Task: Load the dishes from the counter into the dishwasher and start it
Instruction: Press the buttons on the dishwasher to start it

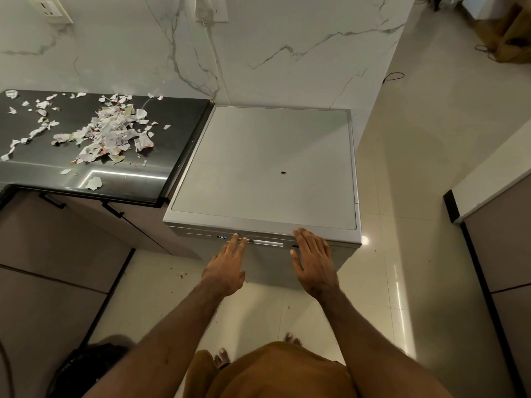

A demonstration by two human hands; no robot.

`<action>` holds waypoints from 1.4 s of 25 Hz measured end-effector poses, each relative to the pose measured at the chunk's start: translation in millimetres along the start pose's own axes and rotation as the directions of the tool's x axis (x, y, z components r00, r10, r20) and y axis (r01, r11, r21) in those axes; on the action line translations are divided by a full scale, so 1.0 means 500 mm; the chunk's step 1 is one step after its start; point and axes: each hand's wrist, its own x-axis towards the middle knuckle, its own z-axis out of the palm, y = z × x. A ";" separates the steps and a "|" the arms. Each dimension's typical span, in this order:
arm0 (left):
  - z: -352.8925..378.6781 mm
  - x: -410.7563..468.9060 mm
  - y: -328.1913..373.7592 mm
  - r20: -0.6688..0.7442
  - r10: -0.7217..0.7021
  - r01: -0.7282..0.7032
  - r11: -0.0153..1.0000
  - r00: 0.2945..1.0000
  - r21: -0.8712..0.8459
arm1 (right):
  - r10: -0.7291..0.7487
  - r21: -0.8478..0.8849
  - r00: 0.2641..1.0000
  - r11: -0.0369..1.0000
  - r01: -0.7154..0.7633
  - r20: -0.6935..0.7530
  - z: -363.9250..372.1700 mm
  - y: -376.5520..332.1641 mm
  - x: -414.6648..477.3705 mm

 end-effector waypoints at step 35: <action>-0.011 -0.005 -0.044 0.004 -0.095 0.095 0.993 0.996 -0.070 | -0.038 -0.007 0.996 0.999 0.039 0.082 0.041 -0.032 0.062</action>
